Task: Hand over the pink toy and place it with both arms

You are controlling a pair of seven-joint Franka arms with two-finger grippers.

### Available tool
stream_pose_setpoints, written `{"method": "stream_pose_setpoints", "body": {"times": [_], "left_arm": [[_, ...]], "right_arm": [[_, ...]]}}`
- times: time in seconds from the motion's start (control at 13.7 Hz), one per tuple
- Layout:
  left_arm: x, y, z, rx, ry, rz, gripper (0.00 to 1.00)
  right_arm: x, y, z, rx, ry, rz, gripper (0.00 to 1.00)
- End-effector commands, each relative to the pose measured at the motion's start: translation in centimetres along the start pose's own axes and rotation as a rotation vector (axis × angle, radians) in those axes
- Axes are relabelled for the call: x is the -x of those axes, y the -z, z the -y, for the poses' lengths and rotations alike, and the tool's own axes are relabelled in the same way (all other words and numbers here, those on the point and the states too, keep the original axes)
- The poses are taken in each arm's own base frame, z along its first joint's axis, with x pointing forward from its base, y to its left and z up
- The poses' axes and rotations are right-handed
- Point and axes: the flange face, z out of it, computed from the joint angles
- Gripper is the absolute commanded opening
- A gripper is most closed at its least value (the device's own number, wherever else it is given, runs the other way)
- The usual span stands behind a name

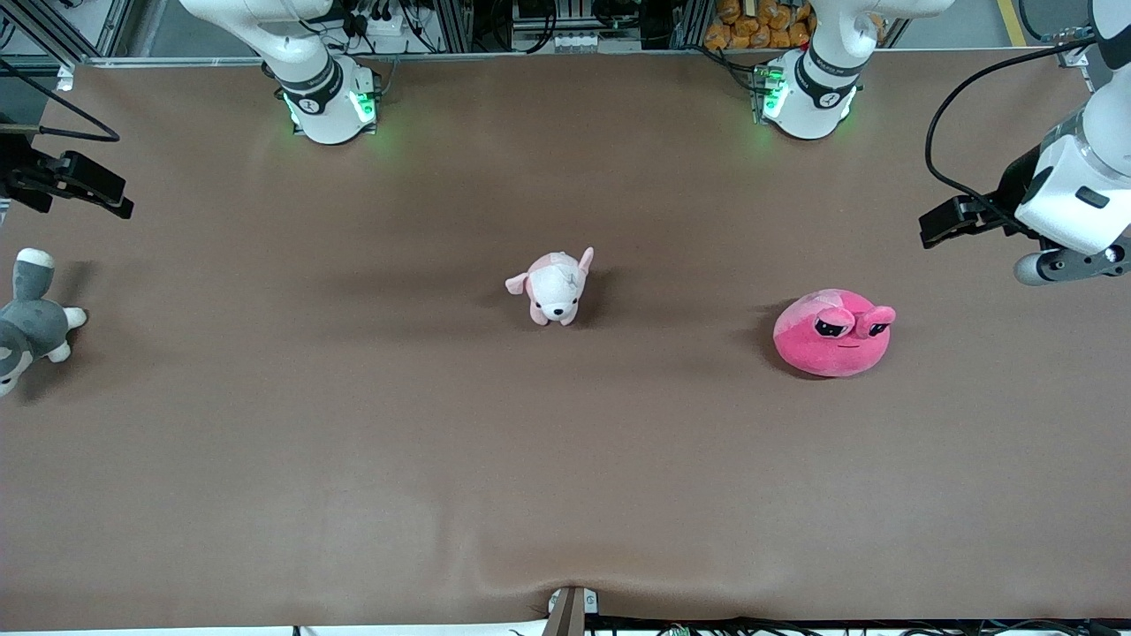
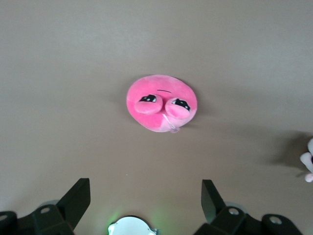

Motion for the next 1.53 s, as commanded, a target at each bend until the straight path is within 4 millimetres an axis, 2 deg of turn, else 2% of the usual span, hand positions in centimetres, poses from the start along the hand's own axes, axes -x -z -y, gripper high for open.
{"method": "stream_pose_setpoints", "body": {"times": [0.0,0.15,0.51,0.88,1.02,1.31,1.46], "left_arm": [[0.2,0.6,0.7,-0.016,0.025,-0.021,1.00],[0.0,0.5,1.3,-0.016,0.040,-0.025,1.00],[-0.2,-0.2,2.5,-0.004,0.239,-0.007,1.00],[1.0,-0.3,5.3,0.051,0.451,0.006,1.00],[1.2,-0.4,5.4,0.053,0.540,0.018,1.00],[0.8,-0.4,5.6,0.048,0.557,0.018,1.00],[0.6,-0.6,6.6,0.036,0.565,0.012,1.00]], "right_arm": [[0.2,0.2,-0.2,0.009,-0.005,-0.004,1.00],[0.2,0.2,-0.2,0.008,-0.005,-0.004,1.00],[0.3,0.1,0.0,0.008,-0.003,-0.001,1.00],[0.2,0.1,0.0,0.007,-0.003,0.000,1.00],[0.1,-0.1,0.1,0.004,-0.001,0.003,1.00],[-0.1,-0.4,0.3,-0.004,0.002,0.008,1.00],[-0.1,-0.4,0.3,-0.004,0.002,0.009,1.00]]}}
